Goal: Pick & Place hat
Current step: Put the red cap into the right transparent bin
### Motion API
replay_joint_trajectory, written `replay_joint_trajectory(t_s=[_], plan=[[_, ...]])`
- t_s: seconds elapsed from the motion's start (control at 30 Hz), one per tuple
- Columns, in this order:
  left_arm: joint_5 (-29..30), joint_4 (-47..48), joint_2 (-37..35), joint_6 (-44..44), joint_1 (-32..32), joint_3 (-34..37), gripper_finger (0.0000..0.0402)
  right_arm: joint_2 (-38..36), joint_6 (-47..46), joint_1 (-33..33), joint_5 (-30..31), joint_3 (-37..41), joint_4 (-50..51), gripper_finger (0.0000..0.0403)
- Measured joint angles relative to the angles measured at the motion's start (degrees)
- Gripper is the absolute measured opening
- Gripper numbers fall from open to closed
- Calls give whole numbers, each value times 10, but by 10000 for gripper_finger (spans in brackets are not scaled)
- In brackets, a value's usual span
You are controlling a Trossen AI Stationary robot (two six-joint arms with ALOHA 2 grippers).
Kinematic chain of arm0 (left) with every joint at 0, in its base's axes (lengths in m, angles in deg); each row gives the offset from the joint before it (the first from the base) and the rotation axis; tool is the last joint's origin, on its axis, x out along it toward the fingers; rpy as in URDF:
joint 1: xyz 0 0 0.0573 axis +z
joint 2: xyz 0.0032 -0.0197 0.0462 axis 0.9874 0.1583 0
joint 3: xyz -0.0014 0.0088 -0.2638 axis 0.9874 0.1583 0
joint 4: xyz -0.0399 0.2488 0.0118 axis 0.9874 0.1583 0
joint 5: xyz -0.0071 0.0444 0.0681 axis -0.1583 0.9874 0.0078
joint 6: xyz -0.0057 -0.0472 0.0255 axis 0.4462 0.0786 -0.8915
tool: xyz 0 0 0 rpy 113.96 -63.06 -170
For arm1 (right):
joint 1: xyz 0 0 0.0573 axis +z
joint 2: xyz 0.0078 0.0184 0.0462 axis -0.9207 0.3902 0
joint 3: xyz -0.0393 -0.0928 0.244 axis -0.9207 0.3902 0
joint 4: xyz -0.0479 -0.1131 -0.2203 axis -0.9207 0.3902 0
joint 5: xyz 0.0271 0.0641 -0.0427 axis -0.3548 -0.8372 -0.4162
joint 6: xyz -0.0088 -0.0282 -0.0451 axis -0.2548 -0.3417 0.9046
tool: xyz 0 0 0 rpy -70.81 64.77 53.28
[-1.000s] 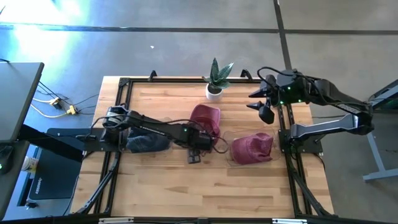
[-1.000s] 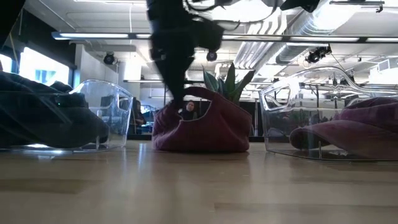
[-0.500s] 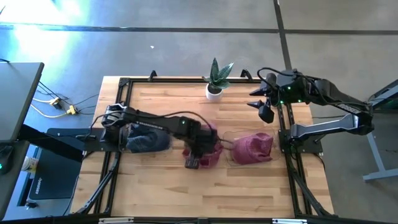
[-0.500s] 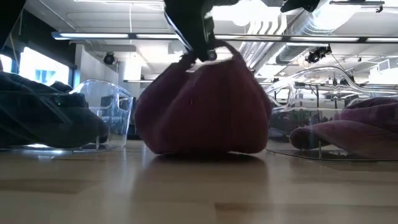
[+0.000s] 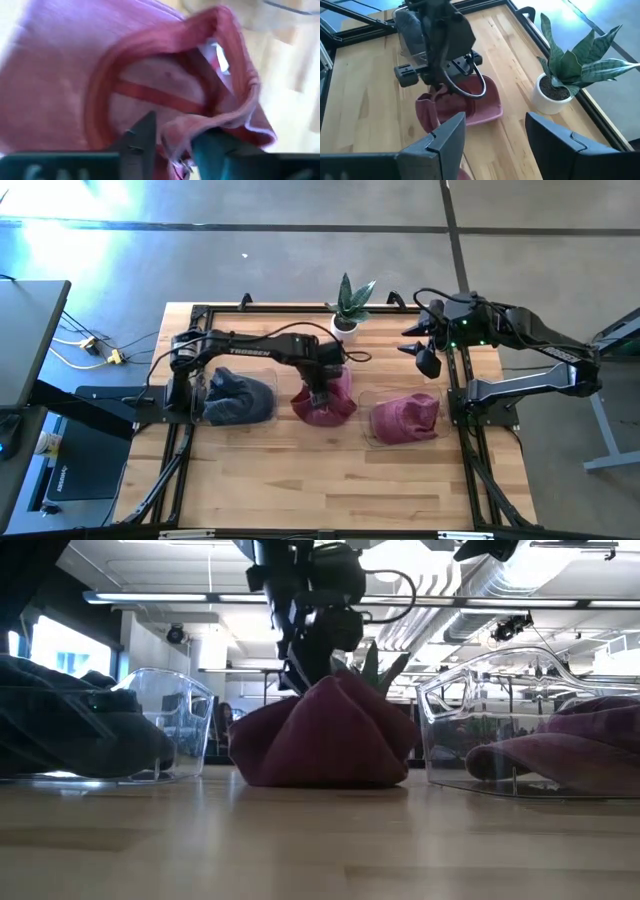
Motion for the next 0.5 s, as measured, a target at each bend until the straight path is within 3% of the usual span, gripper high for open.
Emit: replay_joint_trajectory(t_s=[0.1, 0.2, 0.33, 0.5], plan=[[-23, 26, 0, 18, 13, -2, 152, 0, -11, 0, 0, 0, 0, 200], [25, 88, 0, 95, 22, -28, 173, 0, -16, 0, 0, 0, -1, 200], [77, 199, -20, 147, 17, -79, 173, 0, -29, 0, 3, 0, -1, 201], [14, 220, -23, 141, -25, -96, 156, 0, -32, 0, 10, 0, -2, 201]])
